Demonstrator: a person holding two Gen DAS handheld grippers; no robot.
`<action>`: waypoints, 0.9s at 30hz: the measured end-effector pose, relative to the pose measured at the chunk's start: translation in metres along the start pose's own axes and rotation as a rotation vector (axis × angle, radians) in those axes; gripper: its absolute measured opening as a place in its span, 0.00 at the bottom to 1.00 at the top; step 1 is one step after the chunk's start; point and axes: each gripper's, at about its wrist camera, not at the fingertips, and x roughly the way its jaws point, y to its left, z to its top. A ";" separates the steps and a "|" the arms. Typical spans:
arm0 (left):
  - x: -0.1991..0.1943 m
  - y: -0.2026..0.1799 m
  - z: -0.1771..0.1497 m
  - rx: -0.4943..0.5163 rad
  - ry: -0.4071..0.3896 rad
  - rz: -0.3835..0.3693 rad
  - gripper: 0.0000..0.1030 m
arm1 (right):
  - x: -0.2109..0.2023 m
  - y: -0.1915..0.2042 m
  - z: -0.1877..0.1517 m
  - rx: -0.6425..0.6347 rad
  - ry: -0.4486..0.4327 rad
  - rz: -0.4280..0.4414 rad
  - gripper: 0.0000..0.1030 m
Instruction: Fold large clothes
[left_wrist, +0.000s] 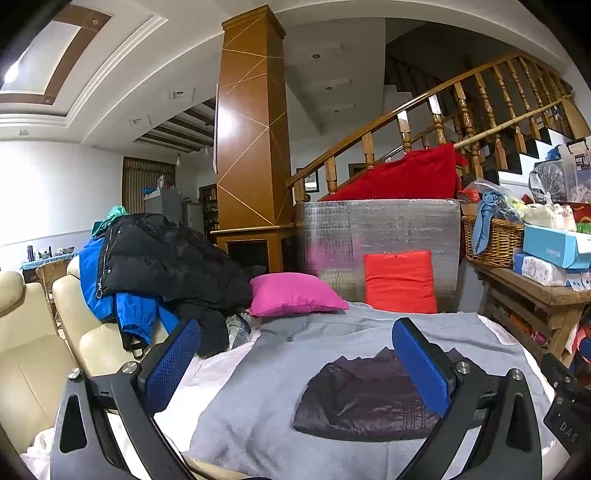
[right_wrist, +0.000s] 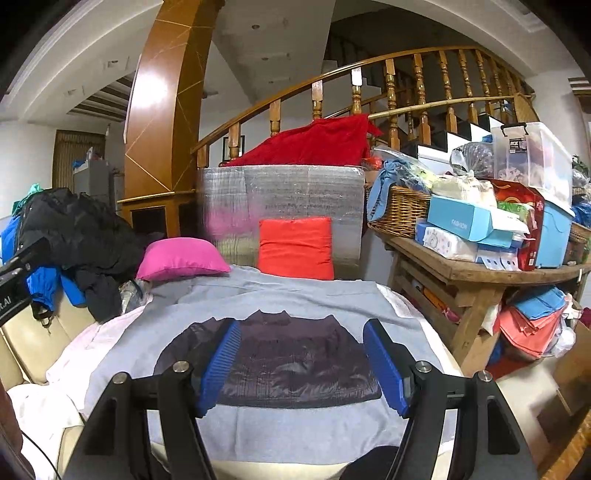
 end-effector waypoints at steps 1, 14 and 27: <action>0.000 0.000 0.000 -0.002 0.001 -0.002 1.00 | 0.000 0.000 0.000 -0.001 0.001 0.000 0.71; 0.003 0.000 -0.002 -0.005 0.014 -0.011 1.00 | 0.003 0.004 -0.003 -0.009 0.011 0.012 0.71; 0.010 0.005 -0.009 -0.009 0.037 -0.006 1.00 | 0.009 0.006 -0.005 -0.016 0.018 0.025 0.71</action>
